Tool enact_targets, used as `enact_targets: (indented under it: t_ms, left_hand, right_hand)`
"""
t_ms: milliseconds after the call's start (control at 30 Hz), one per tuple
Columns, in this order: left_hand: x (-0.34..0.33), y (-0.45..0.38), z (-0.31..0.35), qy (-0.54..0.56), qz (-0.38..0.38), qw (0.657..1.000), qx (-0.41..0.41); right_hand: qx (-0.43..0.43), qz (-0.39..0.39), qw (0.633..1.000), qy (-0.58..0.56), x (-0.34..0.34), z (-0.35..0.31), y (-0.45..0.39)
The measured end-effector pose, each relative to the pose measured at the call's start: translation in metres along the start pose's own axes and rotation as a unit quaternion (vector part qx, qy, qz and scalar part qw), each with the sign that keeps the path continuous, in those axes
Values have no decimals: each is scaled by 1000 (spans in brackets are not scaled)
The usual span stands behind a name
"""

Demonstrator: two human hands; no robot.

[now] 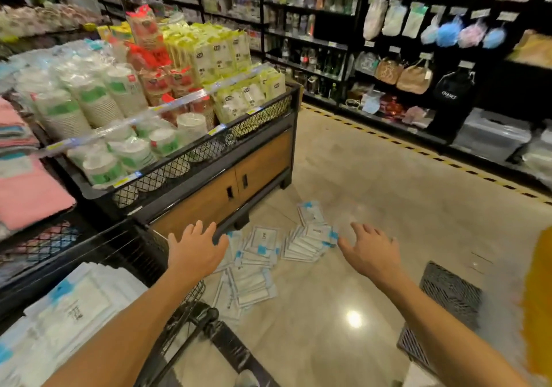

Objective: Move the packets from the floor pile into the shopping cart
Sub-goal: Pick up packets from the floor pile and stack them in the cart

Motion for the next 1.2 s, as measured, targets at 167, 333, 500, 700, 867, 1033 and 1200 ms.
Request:
enact_targets:
  t_ms: [167,333,500,700,867,1033,1200]
  left_hand:
    - [-13,-59,8,-2,-30,999,12]
    - [-25,-150,22,17,-61,998,8]
    - [-36,-236,34,40,-97,994,15]
    - [-51,-309,21,42,-104,991,71]
    - [-87,-351,10,65,-125,981,131]
    - [-145,-389,20,93,-151,967,180]
    - [-236,-436,37,136,-185,940,251]
  right_hand:
    - [3,-38,999,10,-15,-3,-63]
    - [16,-59,998,19,-22,-18,-144]
    - [48,-67,996,41,-15,-40,-234]
    - [101,-90,988,71,-25,-74,-342]
    - [156,-122,976,92,-62,-102,-423]
    - [228,-170,952,115,-127,-128,-506]
    - [292,-211,926,114,-225,-145,-592]
Point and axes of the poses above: each hand's wrist, its own y-axis away from the middle knuckle, its own x-axis out of the back of the hand, z = x × y, the point moved 5 cm from there along -y, towards the middle knuckle, and after that the axes turned 7 degrees about -z, right-handed, at the moved point
